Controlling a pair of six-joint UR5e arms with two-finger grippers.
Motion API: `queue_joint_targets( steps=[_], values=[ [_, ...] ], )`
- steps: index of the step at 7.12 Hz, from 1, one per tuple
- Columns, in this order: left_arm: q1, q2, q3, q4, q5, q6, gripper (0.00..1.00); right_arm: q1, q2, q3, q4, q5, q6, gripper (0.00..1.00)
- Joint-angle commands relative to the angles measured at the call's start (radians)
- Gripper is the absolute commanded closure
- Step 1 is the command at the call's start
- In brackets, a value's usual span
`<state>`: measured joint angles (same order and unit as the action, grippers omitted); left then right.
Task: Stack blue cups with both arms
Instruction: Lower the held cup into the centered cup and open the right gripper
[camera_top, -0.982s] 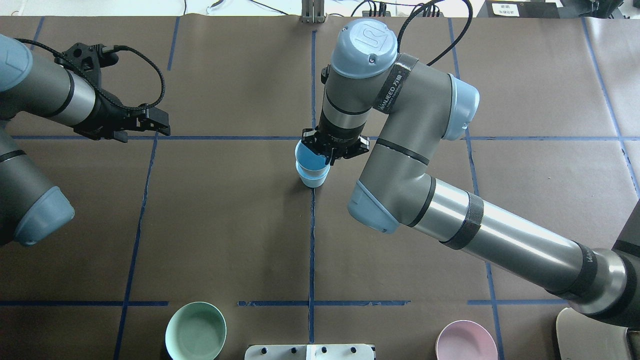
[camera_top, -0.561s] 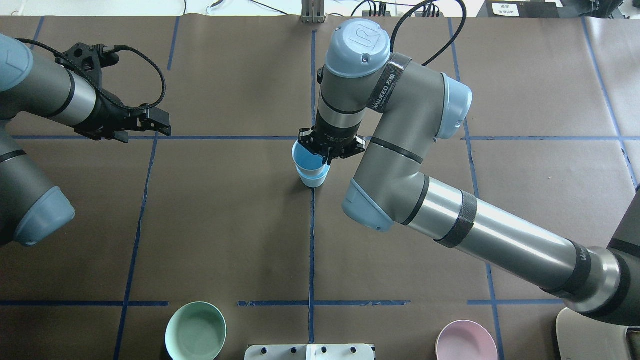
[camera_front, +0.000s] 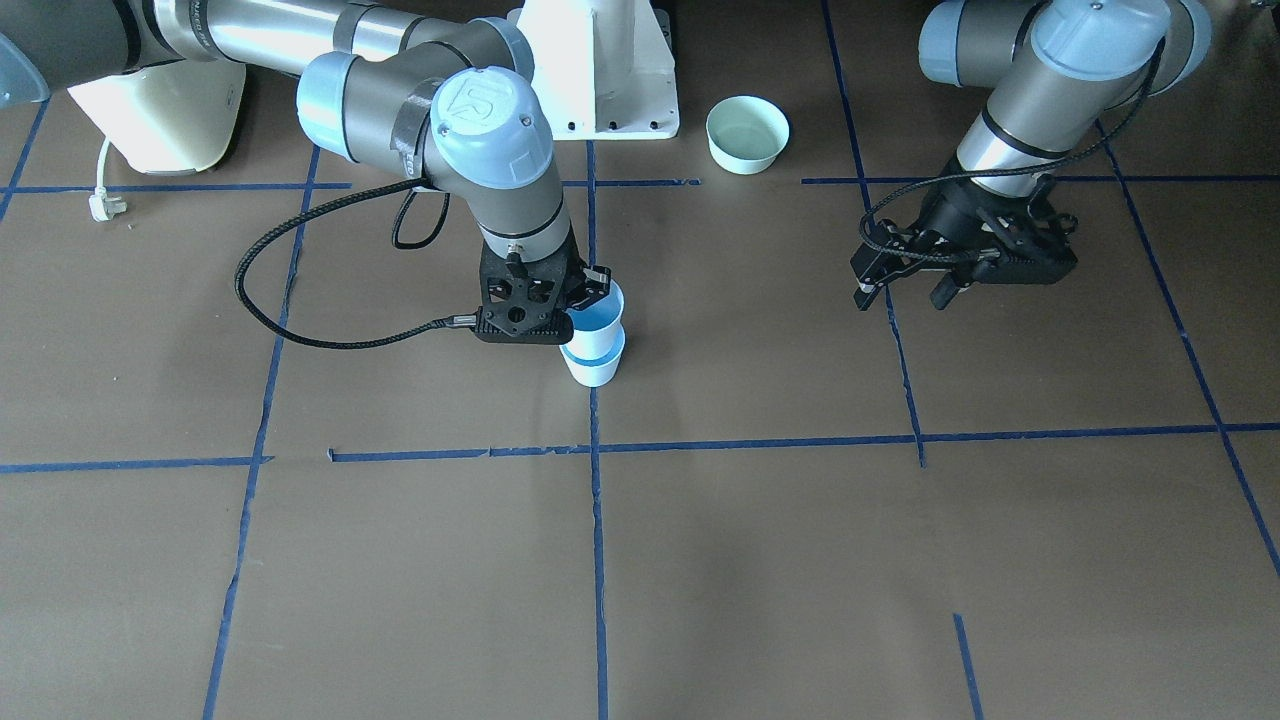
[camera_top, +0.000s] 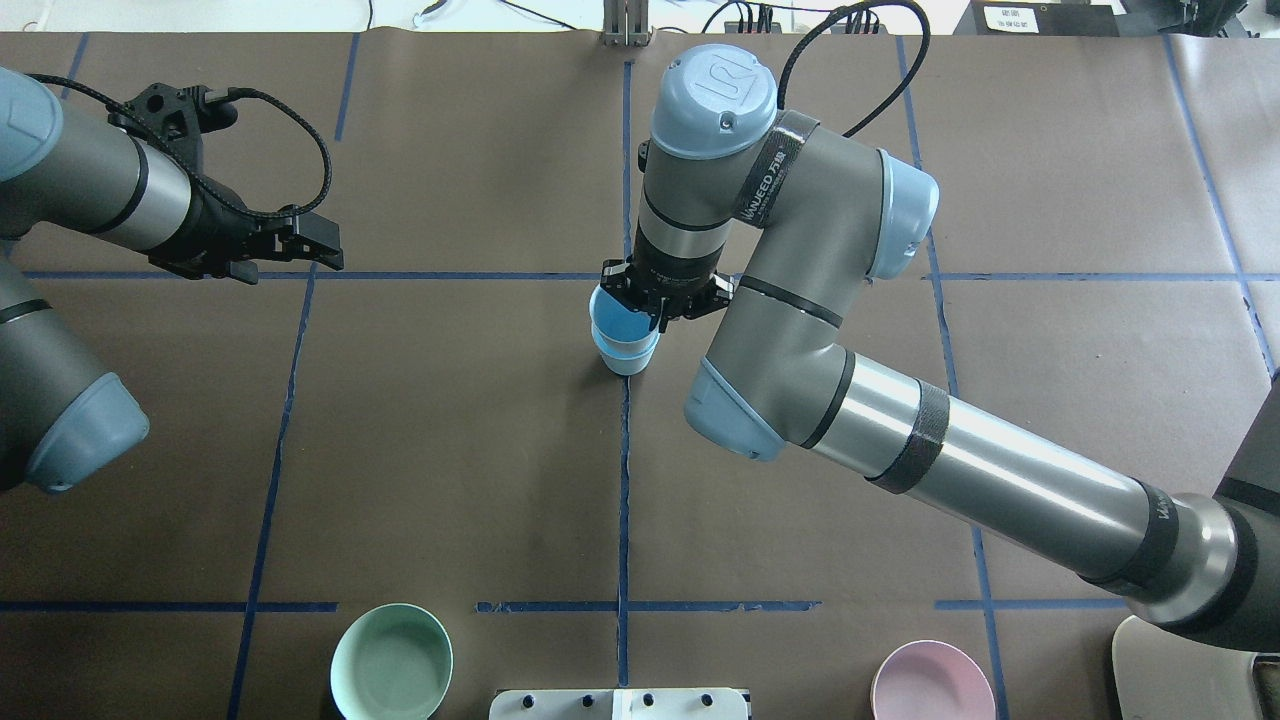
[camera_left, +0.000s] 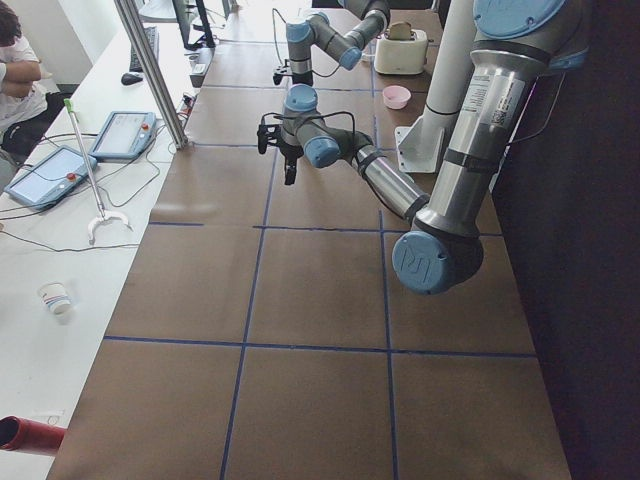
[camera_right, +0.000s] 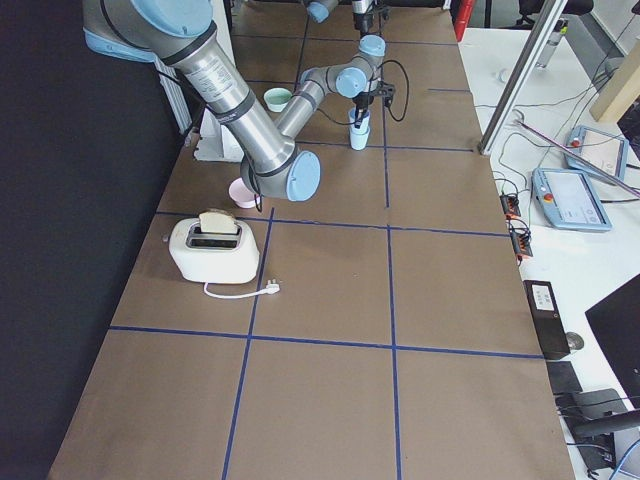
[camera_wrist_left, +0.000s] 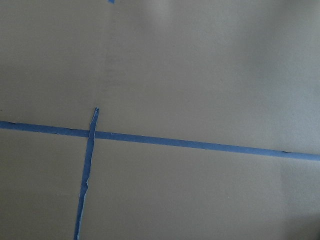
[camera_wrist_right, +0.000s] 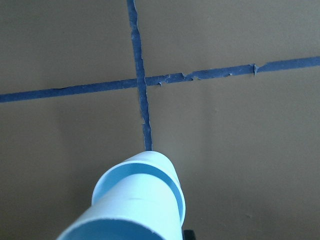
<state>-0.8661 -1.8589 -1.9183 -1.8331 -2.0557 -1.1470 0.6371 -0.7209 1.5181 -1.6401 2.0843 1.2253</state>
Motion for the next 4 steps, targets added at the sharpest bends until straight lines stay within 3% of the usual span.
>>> queue_joint_targets(
  steps=[1,3,4],
  values=[
    [0.001,-0.002,-0.002,0.0,0.002,0.0,0.0,0.001,0.0,-0.003,-0.001,-0.006,0.0,0.0],
    [0.001,0.0,-0.004,0.0,0.0,0.001,0.0,0.037,-0.009,0.029,-0.009,0.016,-0.01,0.0],
    [-0.002,0.009,-0.004,0.002,-0.003,0.013,0.0,0.091,-0.119,0.148,-0.007,0.063,-0.016,0.0]
  ],
)
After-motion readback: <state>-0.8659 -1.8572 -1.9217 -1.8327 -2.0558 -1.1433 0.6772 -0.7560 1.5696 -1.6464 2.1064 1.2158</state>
